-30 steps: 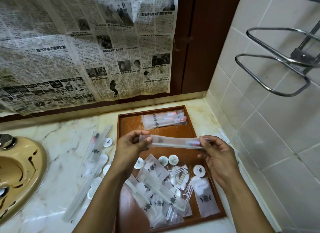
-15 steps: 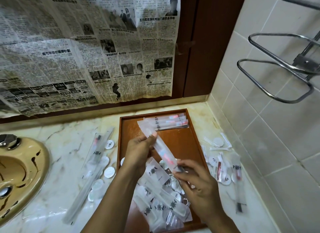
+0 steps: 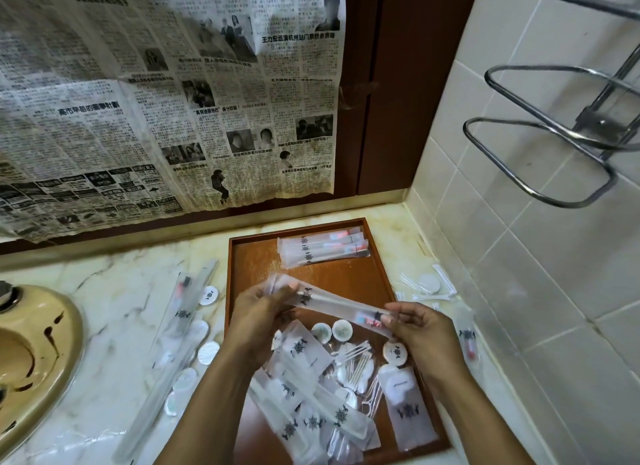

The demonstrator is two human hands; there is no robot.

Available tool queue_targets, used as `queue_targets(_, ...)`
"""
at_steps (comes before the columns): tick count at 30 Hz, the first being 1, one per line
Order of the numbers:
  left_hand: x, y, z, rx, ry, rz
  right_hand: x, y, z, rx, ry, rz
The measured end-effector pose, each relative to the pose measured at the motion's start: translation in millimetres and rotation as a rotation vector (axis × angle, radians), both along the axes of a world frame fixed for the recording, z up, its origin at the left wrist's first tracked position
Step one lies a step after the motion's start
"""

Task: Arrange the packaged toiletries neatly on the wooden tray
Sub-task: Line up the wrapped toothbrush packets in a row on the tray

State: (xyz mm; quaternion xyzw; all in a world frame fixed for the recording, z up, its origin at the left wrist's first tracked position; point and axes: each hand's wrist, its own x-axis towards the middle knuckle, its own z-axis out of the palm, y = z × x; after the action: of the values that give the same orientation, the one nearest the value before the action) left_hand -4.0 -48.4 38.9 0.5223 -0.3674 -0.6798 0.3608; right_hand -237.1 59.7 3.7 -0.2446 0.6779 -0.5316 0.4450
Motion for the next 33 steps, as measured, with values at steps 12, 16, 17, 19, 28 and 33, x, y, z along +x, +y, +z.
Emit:
queue_targets(12,19,-72,-78,-0.254,-0.628,-0.137,-38,-113,-25,0.202,0.737,0.224)
queue_targets(16,14,-92,-90,-0.306,-0.711,-0.188,-48,-143,-39,0.254,0.835,0.249)
queue_targets(17,12,-96,-93,-0.316,-0.716,-0.197,-50,-148,-42,0.268,0.856,0.251)
queue_targets(19,10,-106,-99,-0.335,-0.728,-0.183,-53,-159,-45,0.282,0.899,0.254)
queue_targets(28,5,-123,-113,-0.332,-0.710,-0.099,-58,-183,-49,0.244,0.981,0.214)
queue_targets(33,4,-124,-113,-0.324,-0.727,-0.078,-56,-187,-50,0.237,0.989,0.225)
